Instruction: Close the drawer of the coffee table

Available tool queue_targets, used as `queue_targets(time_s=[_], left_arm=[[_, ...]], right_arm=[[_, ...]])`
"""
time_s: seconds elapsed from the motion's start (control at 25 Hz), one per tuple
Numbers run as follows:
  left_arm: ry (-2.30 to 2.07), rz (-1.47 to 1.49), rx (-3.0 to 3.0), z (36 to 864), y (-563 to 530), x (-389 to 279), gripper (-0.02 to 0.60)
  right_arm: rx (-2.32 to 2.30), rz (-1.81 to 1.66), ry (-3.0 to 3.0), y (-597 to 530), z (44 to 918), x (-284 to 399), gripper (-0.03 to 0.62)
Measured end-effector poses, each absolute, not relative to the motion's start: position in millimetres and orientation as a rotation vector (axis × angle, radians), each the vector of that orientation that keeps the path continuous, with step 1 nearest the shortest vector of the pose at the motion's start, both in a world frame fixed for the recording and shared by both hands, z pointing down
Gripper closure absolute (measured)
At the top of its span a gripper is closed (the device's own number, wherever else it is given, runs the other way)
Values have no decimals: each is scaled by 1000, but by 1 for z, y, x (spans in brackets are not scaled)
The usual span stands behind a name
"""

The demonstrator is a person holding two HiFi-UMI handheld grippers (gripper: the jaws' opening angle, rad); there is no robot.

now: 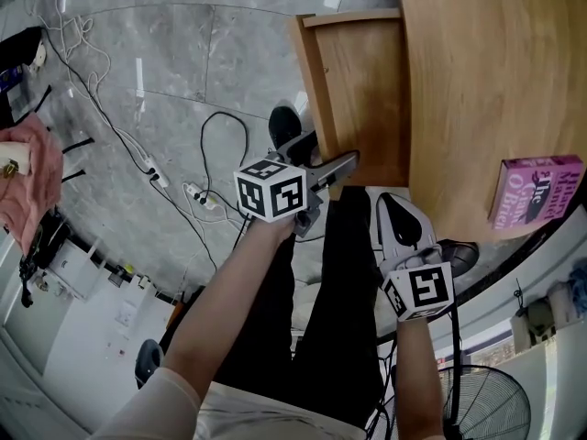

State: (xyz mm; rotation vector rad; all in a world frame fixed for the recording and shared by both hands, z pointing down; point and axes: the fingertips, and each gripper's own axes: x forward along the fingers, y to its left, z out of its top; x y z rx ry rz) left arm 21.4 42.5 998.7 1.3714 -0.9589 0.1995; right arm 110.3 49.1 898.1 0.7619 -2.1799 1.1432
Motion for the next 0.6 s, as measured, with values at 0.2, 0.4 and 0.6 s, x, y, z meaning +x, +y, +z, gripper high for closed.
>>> queue_targets(time_s=[0.2,0.4,0.6], left_arm=[[-935,181,1399,990,32,37,172],[-904,174,1432,984,25,53,172],[-847,163,1494,972,17,76,173]], right_arm=[[763,1147,-2186,50,895,116,583],[788,1161,-2180,52,897,128,583],[822,1184,-2176,56,898,137,583]])
